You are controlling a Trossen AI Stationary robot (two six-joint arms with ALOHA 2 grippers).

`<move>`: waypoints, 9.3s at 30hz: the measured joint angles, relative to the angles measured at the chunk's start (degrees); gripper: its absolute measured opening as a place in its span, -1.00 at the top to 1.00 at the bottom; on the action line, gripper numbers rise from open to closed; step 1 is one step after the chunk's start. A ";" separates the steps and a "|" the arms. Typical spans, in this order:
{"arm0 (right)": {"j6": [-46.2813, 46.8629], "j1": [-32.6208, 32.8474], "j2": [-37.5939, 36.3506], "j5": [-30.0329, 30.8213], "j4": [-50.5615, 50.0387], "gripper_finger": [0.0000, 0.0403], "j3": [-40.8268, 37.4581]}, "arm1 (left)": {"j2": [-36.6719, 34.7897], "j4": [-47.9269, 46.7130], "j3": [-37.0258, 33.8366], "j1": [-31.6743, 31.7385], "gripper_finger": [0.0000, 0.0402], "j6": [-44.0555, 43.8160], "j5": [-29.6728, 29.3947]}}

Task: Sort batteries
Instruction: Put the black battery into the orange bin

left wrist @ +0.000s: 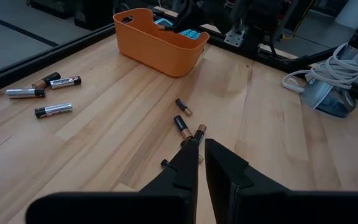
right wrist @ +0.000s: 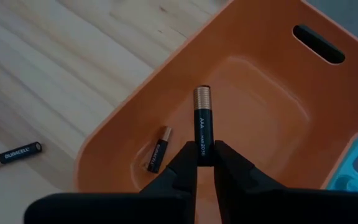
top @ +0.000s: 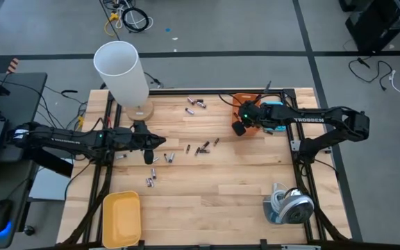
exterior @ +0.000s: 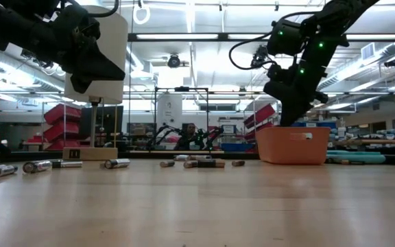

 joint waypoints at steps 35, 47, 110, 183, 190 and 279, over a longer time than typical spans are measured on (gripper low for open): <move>-11.22 3.53 -5.99 0.72 12.54 0.68 0.00 | 0.00 0.00 0.00 0.00 0.85 0.74 -0.02; -19.62 14.99 -4.80 -7.69 24.58 0.69 0.00 | -0.02 0.22 0.01 0.00 0.85 0.72 -0.04; -24.07 23.93 28.28 -1.18 43.11 0.27 0.92 | 0.00 1.75 0.02 0.02 0.85 1.07 -1.86; -31.48 23.91 28.22 -4.34 62.37 0.28 -8.13 | 0.02 1.73 0.02 -0.02 0.85 1.27 -2.47; -26.27 23.93 28.22 -4.50 61.06 0.28 -8.13 | 0.02 1.75 0.02 -0.02 0.85 1.22 -2.47; 10.61 1.22 -8.13 9.02 19.62 0.83 -13.71 | 0.00 1.84 0.02 0.00 0.85 2.56 -5.14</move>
